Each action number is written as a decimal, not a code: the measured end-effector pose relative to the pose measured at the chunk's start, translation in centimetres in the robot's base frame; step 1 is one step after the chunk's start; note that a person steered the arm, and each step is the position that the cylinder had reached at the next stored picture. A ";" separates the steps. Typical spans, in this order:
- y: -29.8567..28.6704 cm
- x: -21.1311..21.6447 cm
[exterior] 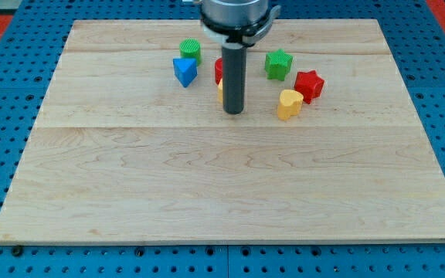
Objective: Push the yellow heart down
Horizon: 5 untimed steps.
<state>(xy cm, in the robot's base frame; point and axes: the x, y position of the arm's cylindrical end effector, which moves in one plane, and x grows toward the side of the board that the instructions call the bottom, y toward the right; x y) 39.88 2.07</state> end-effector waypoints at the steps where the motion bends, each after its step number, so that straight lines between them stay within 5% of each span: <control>1: 2.5 -1.4; 3: 12.3 -1.2; 5: 10.3 9.2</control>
<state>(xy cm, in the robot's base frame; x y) 49.06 12.34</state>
